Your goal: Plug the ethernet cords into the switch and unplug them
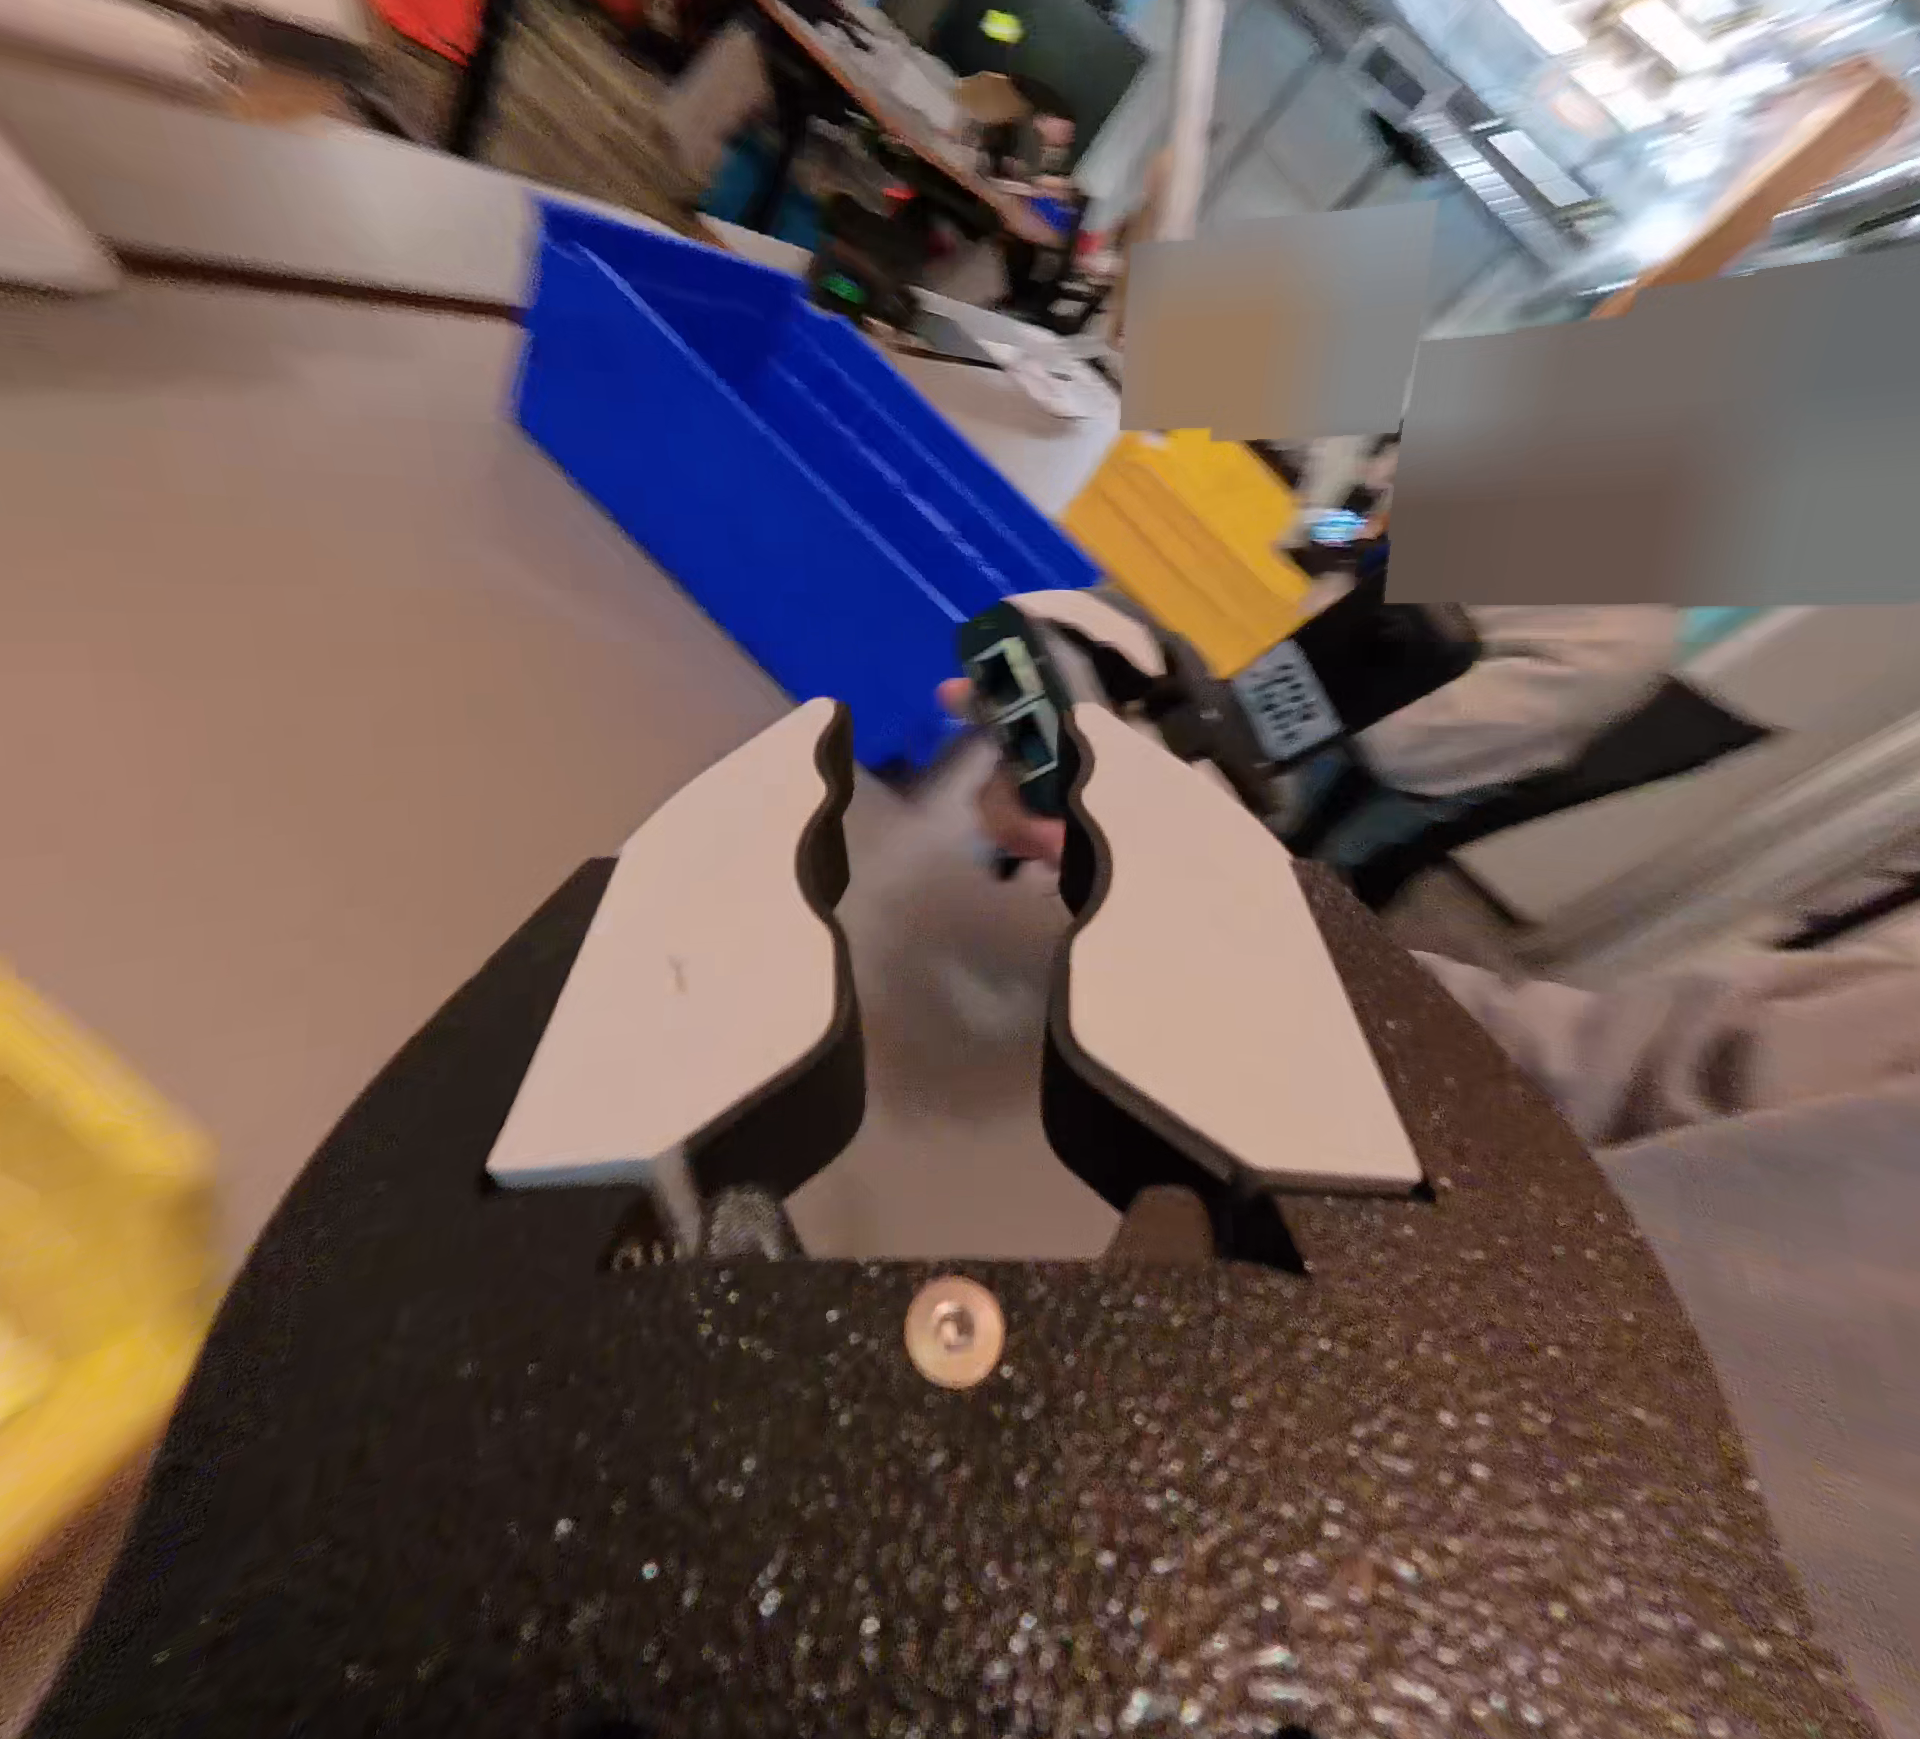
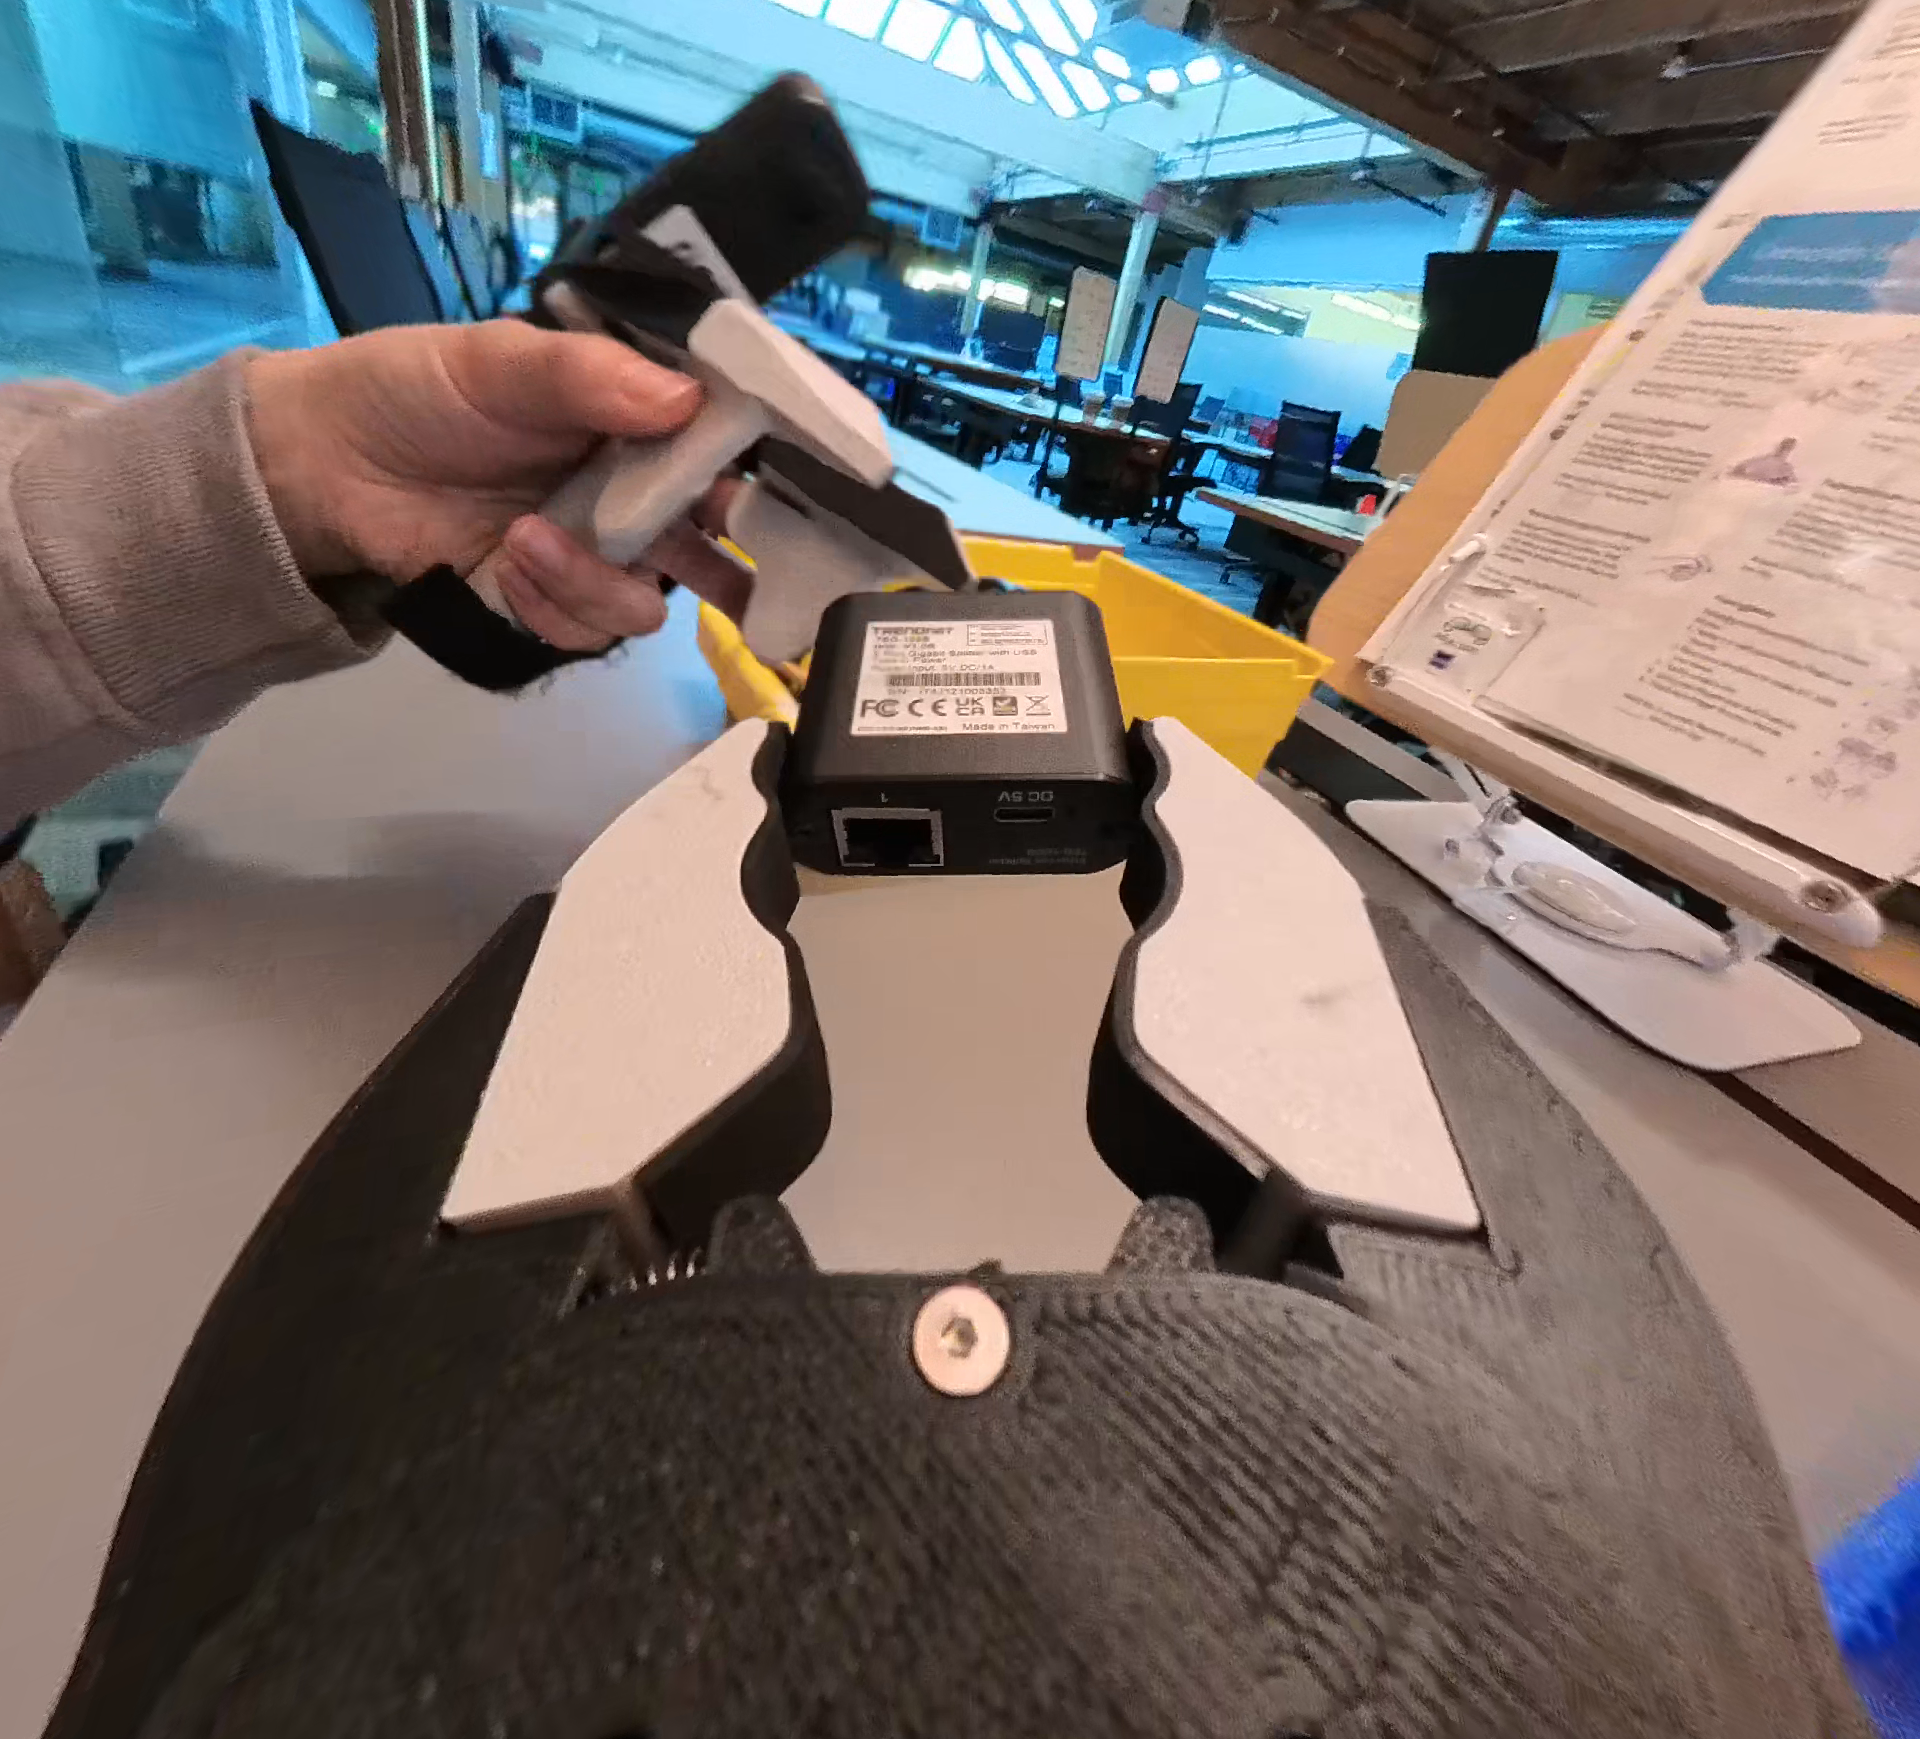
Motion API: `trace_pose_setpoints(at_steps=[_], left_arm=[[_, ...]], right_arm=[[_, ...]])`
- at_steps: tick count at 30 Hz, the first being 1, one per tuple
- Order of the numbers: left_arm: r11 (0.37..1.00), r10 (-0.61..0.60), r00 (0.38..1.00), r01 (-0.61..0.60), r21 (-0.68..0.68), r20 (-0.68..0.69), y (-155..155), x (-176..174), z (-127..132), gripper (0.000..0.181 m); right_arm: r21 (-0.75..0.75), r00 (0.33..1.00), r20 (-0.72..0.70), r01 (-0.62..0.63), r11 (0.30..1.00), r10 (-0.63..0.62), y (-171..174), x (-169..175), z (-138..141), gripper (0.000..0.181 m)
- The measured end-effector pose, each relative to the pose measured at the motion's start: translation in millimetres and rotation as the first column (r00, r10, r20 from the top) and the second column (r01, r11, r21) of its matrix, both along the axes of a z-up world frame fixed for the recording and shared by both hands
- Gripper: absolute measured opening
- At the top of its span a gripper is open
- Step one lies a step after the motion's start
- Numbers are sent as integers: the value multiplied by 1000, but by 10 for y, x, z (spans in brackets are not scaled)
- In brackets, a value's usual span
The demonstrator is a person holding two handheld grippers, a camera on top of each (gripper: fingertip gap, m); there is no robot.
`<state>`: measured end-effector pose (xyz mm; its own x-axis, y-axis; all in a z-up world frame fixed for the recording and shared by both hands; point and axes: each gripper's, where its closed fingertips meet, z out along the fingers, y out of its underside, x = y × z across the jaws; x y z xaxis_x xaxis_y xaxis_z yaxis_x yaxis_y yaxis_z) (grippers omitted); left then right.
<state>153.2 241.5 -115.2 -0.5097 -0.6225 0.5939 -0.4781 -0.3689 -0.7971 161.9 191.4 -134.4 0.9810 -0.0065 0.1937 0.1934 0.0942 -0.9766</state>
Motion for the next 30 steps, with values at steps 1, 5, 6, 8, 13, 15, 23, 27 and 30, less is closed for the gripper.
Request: trace_pose_setpoints(at_steps=[1,5,6,8,13,15,23,27,30], left_arm=[[994,74,997,-75,85,14,186,-9,20,37],[793,408,912,-375,480,39,1163,-174,-87,40],[729,467,883,-413,547,44,1376,-234,-135,40],[648,548,836,-435,625,13,1678,-307,-281,39],[776,422,877,-219,592,-228,1572,-76,-701,36],[765,439,847,-178,619,-300,1635,40,-825,40],[761,432,787,-56,646,-440,1706,371,-1187,29],[783,473,772,-148,604,-424,1750,466,-1186,37],[808,480,755,-180,561,-448,1769,565,-1242,34]], right_arm=[[9,1000,-26,-11,1000,11,-41,37,40,62],[45,998,-49,45,998,-43,-211,227,199,62],[58,998,-56,44,997,-41,-242,246,226,62],[70,996,-78,43,997,-37,-281,286,243,62],[70,996,-73,50,996,-45,-321,343,237,62],[78,996,-77,49,996,-43,-329,346,239,62],[75,995,-68,74,994,-69,-425,439,241,62],[74,995,-58,83,994,-78,-477,479,251,62],[95,995,-77,76,993,-69,-496,494,277,62]])
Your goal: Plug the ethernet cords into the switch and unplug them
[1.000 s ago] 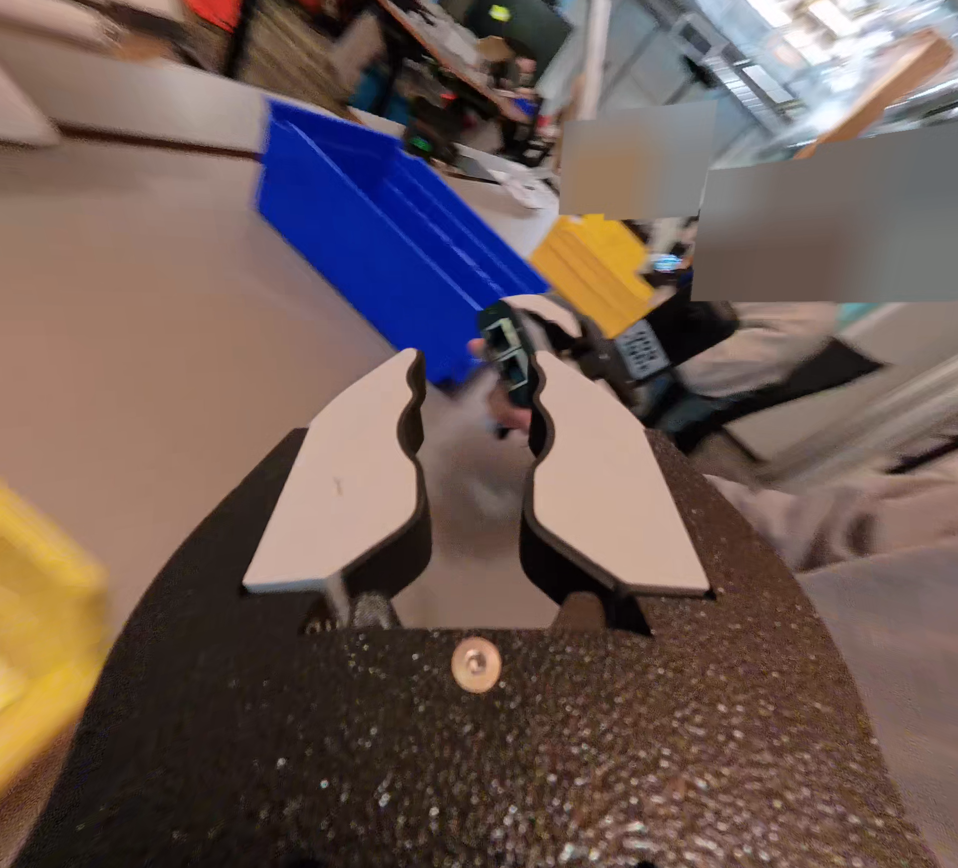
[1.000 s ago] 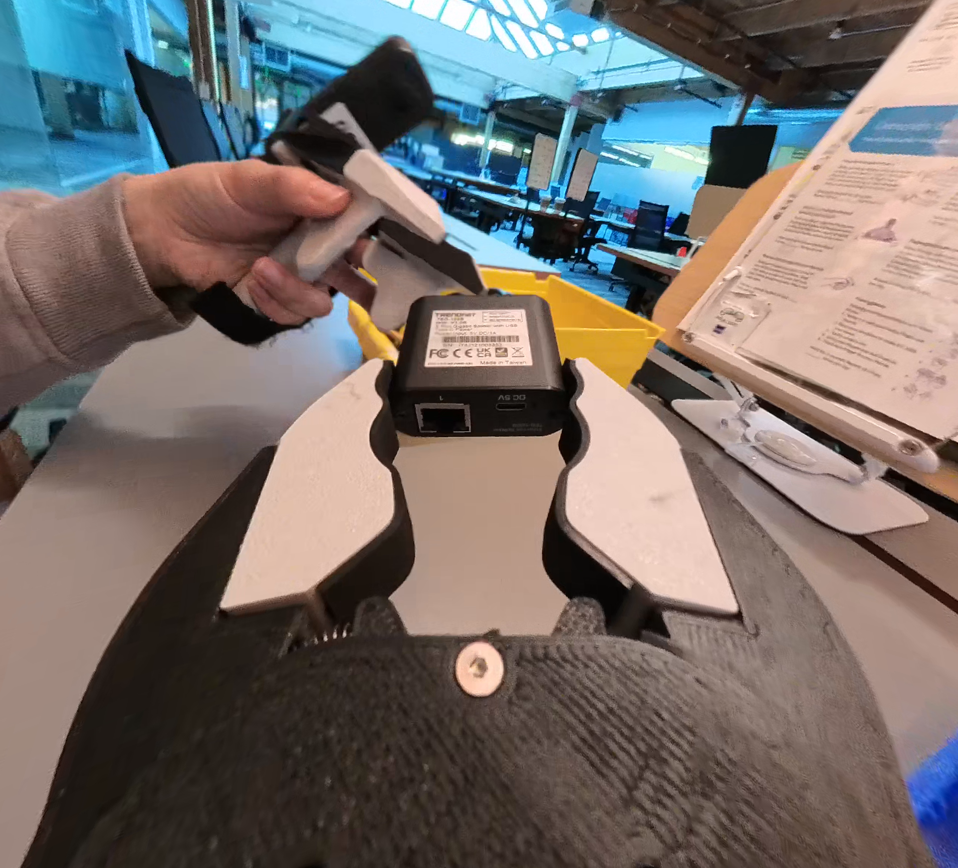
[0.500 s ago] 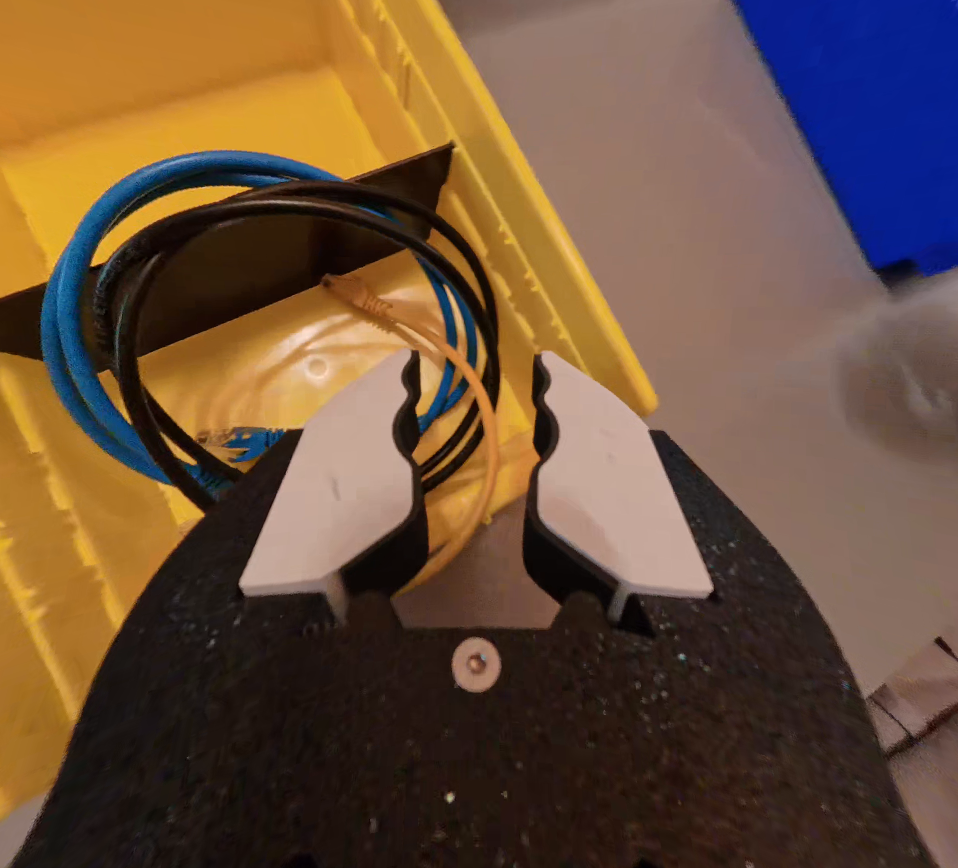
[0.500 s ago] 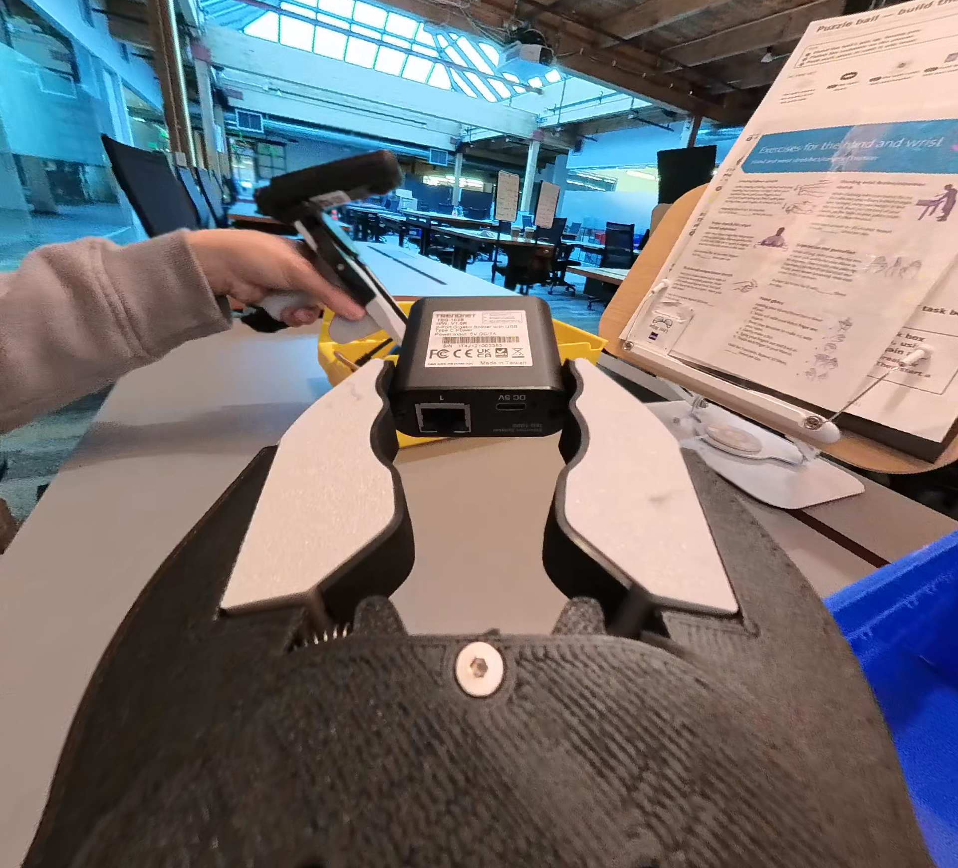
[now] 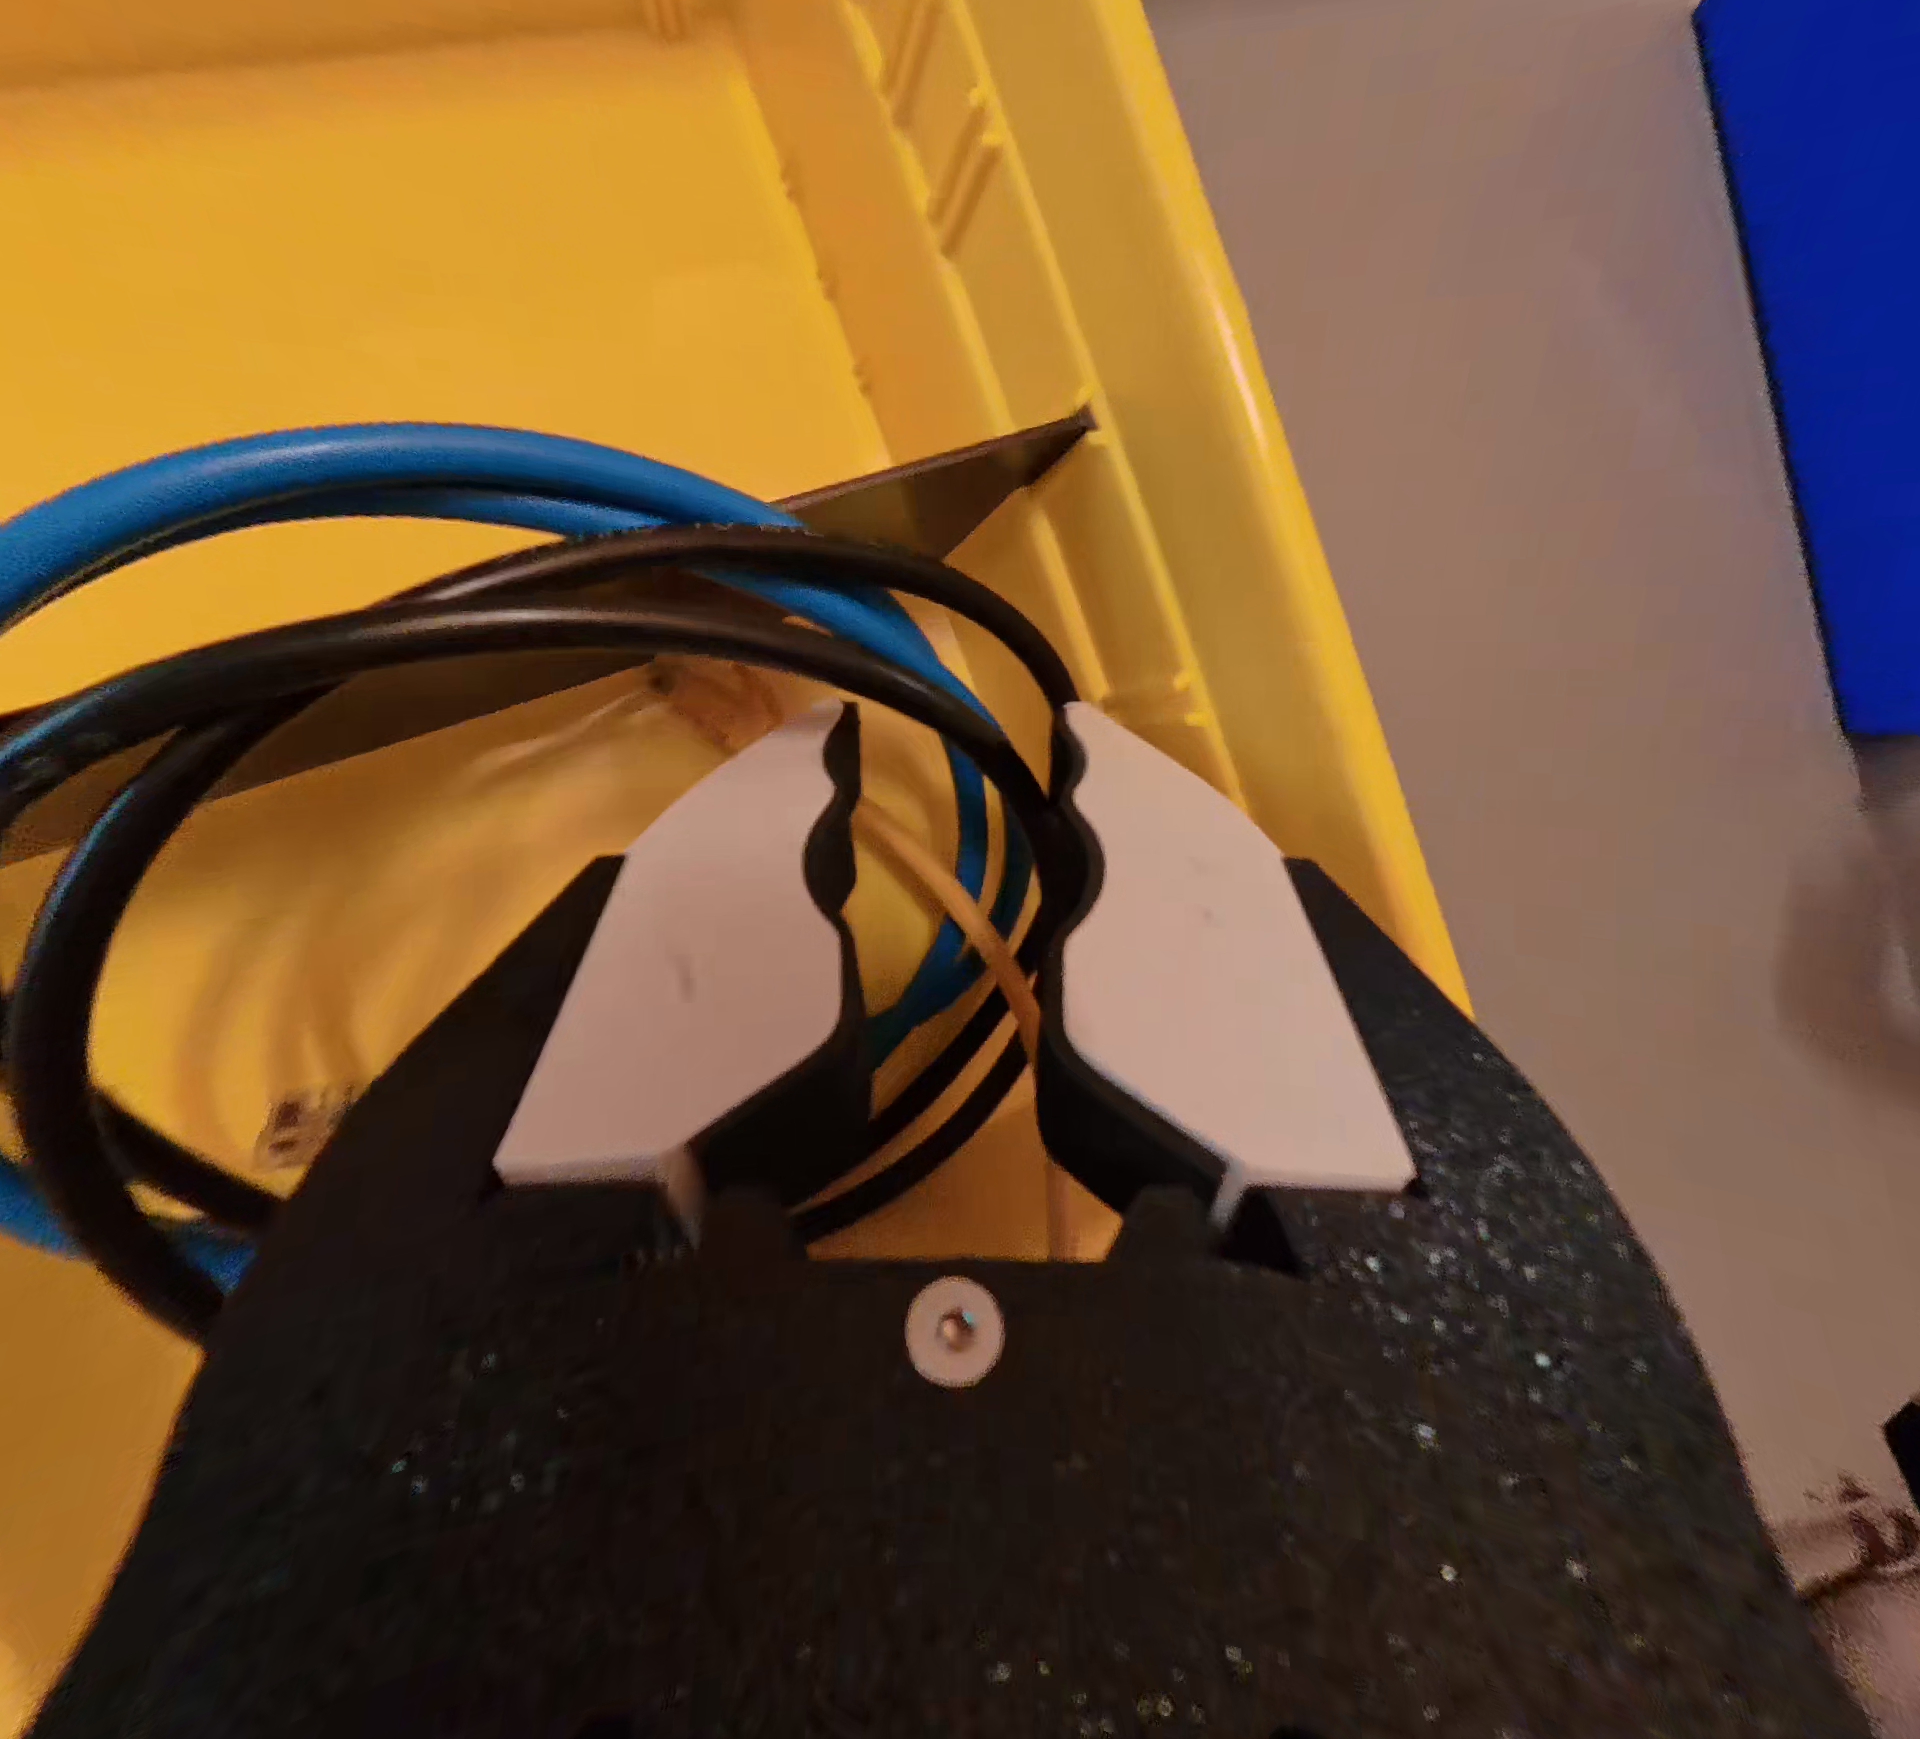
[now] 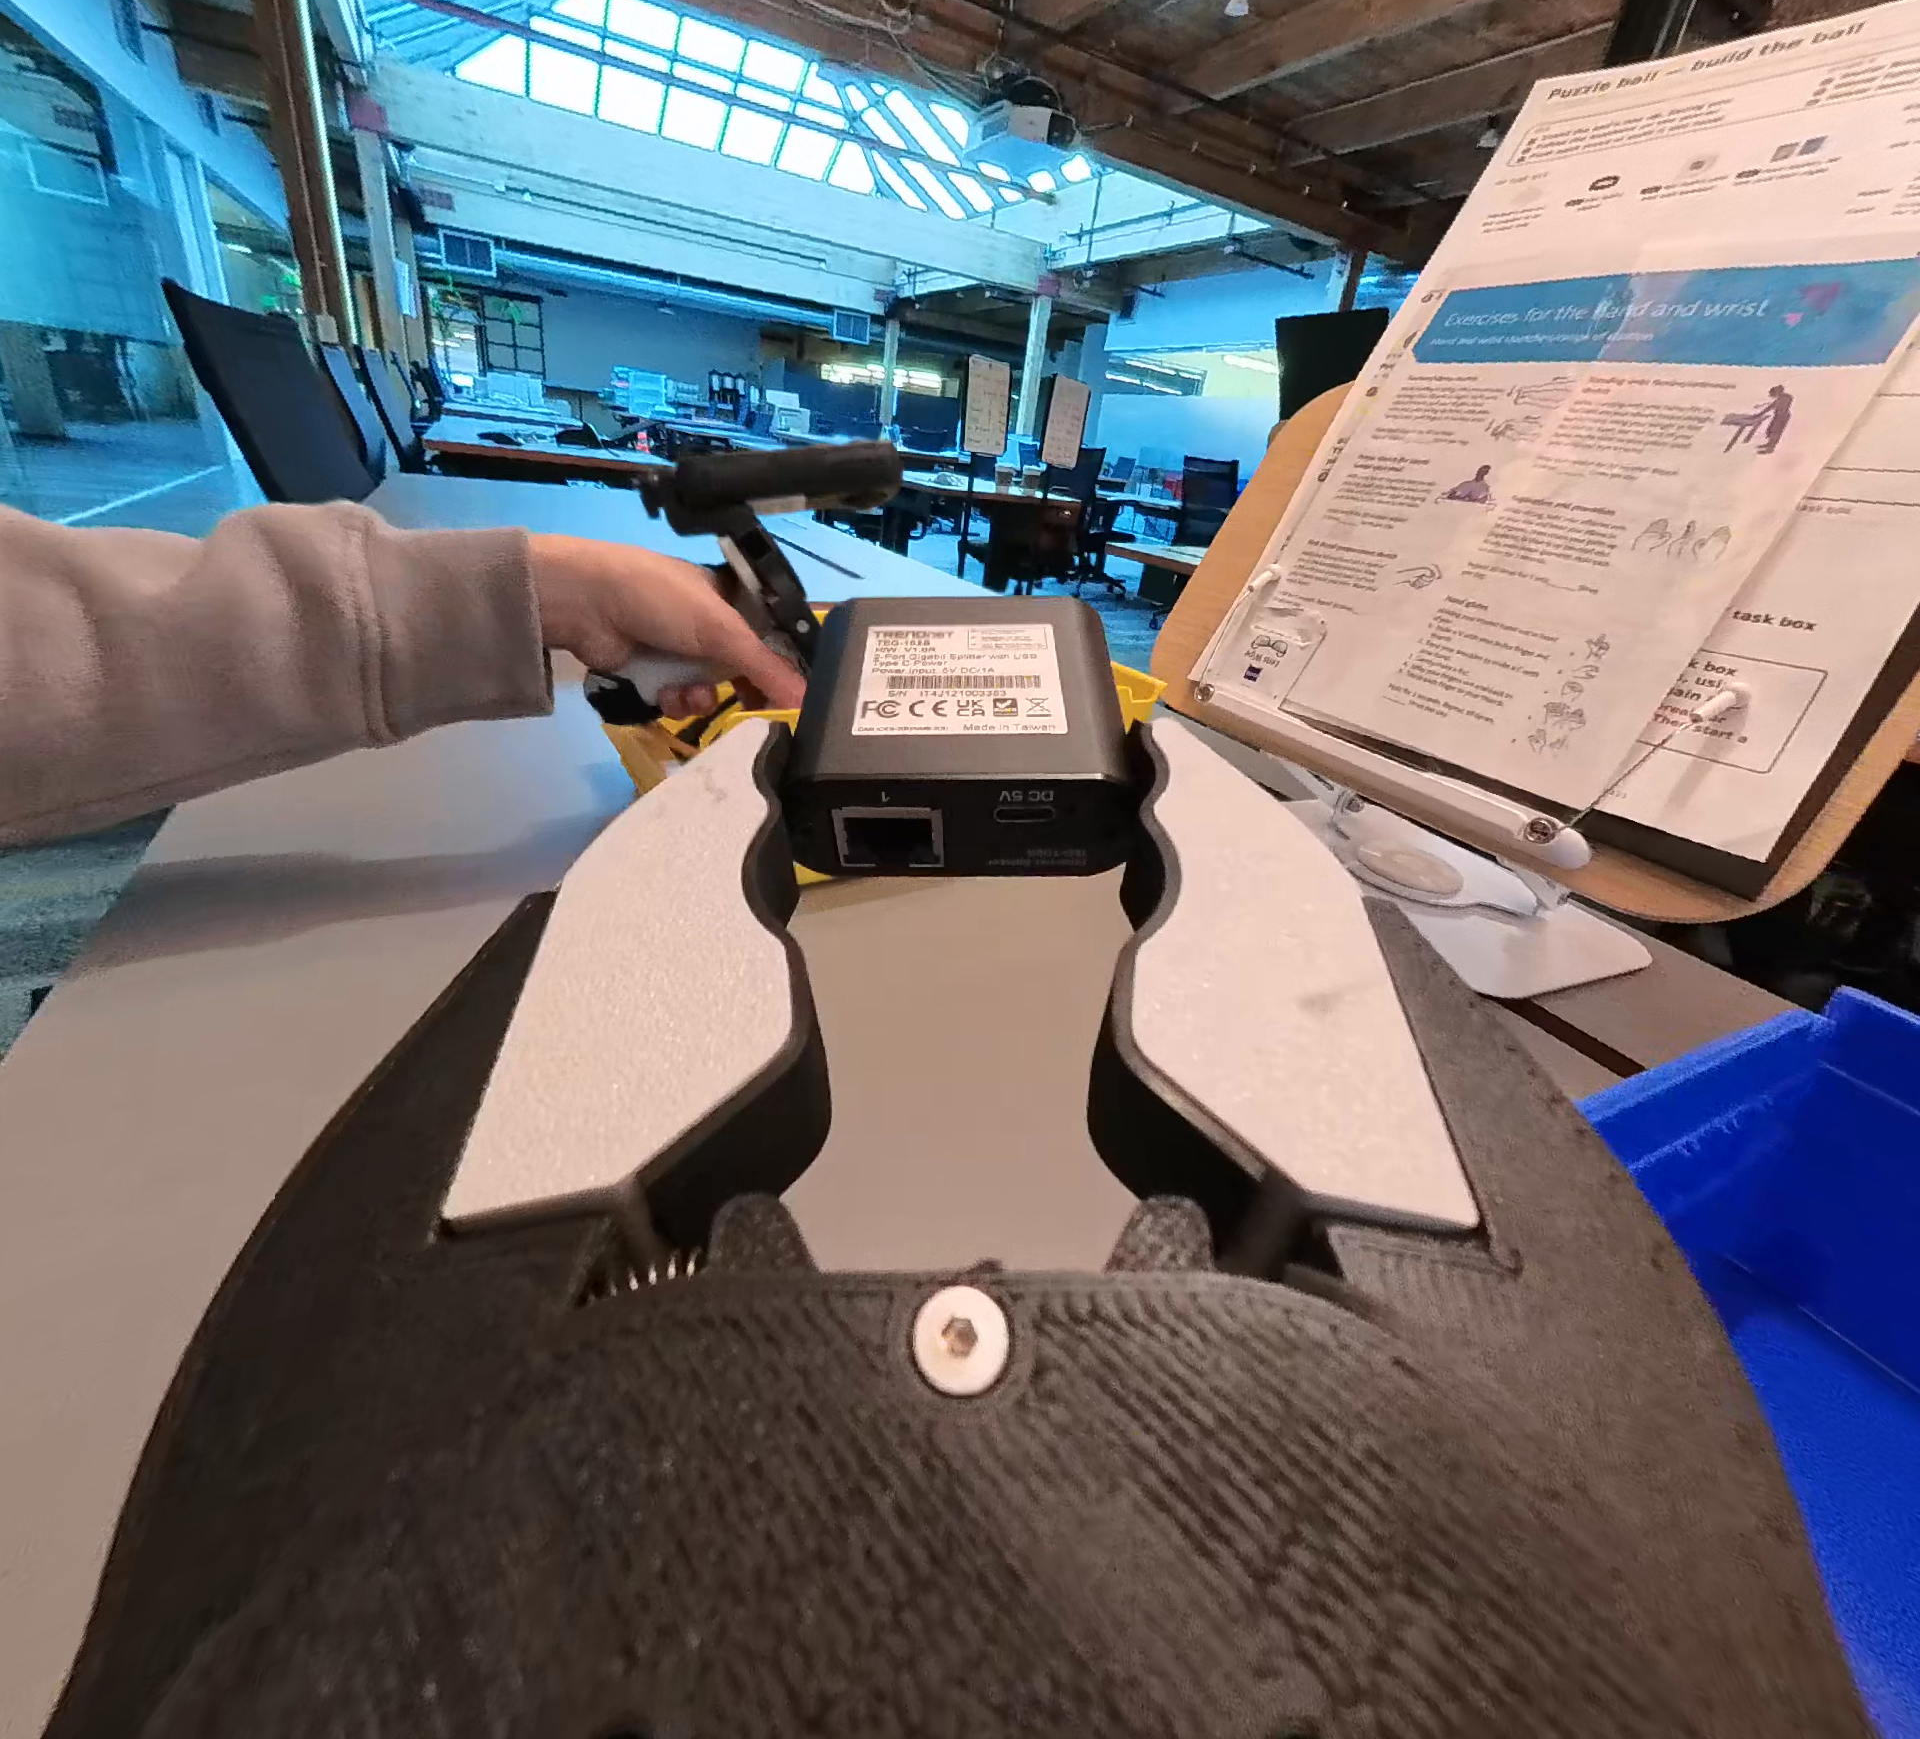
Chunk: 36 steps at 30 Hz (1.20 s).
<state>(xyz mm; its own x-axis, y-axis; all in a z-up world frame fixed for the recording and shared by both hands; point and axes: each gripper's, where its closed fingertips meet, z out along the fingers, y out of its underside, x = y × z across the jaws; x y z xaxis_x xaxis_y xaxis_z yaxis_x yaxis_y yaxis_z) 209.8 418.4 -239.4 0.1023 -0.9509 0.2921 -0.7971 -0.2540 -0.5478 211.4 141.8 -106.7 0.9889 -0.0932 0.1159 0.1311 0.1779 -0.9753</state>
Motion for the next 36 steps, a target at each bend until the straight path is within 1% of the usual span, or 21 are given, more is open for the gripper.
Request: trace_pose_setpoints(at_steps=[2,6,9,11,13,15,17,19,21,24,25,26,28,30,31,33,34,36], left_arm=[[1000,2,1000,-2,-4,17,-23,15,38,19],[993,12,999,-19,120,53,29,-90,242,15],[987,24,998,-33,155,61,74,-154,363,12],[988,9,999,-17,151,54,81,-167,377,9],[997,-37,991,28,72,132,-25,-123,485,7],[998,-50,976,41,43,212,-61,-99,661,5],[991,-39,946,79,-112,321,-186,-78,956,3],[959,-5,903,126,-255,430,-245,-76,1294,3],[923,21,871,172,-345,490,-249,-128,1562,3],[864,-22,835,293,-409,550,-342,-288,1871,3],[837,-58,828,344,-425,557,-406,-371,1954,4],[811,-103,820,396,-430,563,-470,-459,2034,4],[810,-131,795,430,-398,593,-497,-571,2214,4],[803,-201,776,480,-353,598,-557,-711,2348,4],[804,-228,765,497,-327,602,-576,-769,2410,4],[833,-220,759,473,-288,612,-542,-825,2501,4],[846,-239,766,466,-260,597,-539,-859,2460,4],[850,-306,795,476,-226,524,-554,-942,2215,4]], right_arm=[[-2,1000,0,1,1000,-1,-2,9,-11,62],[-17,1000,19,4,1000,-3,-40,12,2,62],[-9,1000,22,-9,1000,9,-69,4,40,62],[-5,1000,25,-2,1000,3,-72,11,51,62],[-10,1000,25,-10,1000,10,-65,-1,51,62],[-11,999,34,-2,1000,3,-70,-1,60,62],[-11,999,39,5,1000,-5,-83,6,72,62],[-10,999,34,-1,1000,1,-92,7,76,62],[-3,999,32,5,1000,-5,-99,18,78,62],[-11,999,35,6,1000,-6,-96,22,63,62],[-16,999,33,0,1000,1,-92,18,55,62],[-19,999,31,-5,1000,6,-91,14,49,62],[-19,999,32,-4,1000,5,-90,19,40,62],[-27,1000,29,-5,1000,6,-86,26,21,62],[-27,1000,28,-4,1000,5,-84,30,16,62],[-25,1000,23,-7,1000,7,-79,29,12,62],[-26,1000,25,-6,1000,7,-76,29,10,62],[-31,1000,27,-9,999,10,-70,22,4,62]])
